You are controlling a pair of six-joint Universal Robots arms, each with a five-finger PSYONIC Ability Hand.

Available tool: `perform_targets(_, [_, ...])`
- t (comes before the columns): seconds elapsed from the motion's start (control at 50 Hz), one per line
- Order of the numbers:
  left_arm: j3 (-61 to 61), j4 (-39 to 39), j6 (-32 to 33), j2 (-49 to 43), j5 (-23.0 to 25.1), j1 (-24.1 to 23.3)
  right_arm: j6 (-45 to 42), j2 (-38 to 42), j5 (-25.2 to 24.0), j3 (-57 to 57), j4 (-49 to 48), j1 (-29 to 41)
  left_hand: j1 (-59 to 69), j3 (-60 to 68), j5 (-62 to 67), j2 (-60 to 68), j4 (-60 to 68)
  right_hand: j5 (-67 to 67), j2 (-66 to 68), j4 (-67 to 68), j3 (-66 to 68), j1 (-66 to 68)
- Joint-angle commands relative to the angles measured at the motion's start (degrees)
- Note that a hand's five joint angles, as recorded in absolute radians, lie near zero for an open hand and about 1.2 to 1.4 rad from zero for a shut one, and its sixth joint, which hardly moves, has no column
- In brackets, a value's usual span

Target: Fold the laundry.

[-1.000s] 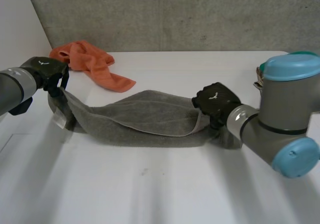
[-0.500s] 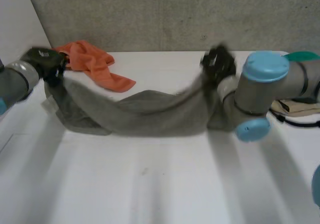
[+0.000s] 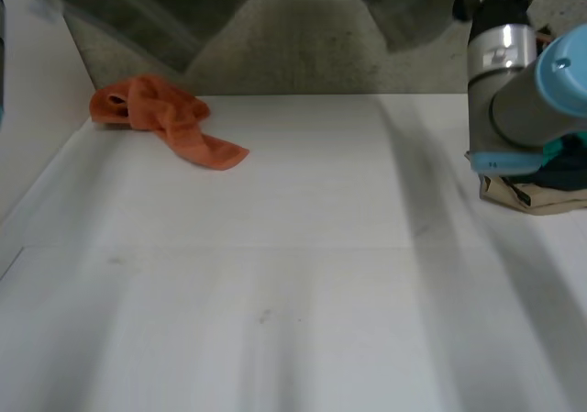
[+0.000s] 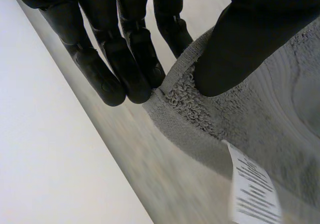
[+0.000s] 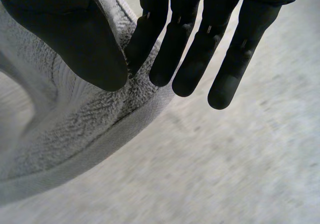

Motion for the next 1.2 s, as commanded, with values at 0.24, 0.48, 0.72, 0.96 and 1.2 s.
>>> perform_targets(0.24, [-33.07, -5.6, 20.17, -0.56, 7.72, -0.64, -3.62, 3.52, -3.19, 18.85, 19.65, -1.99, 14.4, 11.86, 12.33, 11.29, 11.58, 13.93, 12.57, 11.33, 11.89, 15.07])
perform_targets(0.48, [-50.65, -36.59, 37.84, 17.71, 0.96, -2.93, -20.2, -13.61, -3.54, 28.87, 55.47, -7.7, 14.4, 11.86, 12.33, 11.29, 11.58, 13.93, 12.57, 11.33, 11.89, 15.07])
perform_targets(0.72, [-47.87, -50.62, 43.22, 18.61, 3.77, -4.41, -28.23, -17.59, -6.61, 34.16, 58.61, -11.4, 14.4, 11.86, 12.33, 11.29, 11.58, 13.93, 12.57, 11.33, 11.89, 15.07])
perform_targets(0.96, [-22.47, -37.44, 36.28, 3.86, 2.71, -6.79, -13.13, -11.36, -4.95, 28.01, 41.13, -10.26, 14.4, 11.86, 12.33, 11.29, 11.58, 13.93, 12.57, 11.33, 11.89, 15.07])
perform_targets(1.2, [4.52, -36.64, 35.13, -17.68, -0.1, -8.72, -11.53, 2.27, 0.68, 15.62, 27.14, -6.22, 14.4, 11.86, 12.33, 11.29, 11.58, 13.93, 12.57, 11.33, 11.89, 15.07])
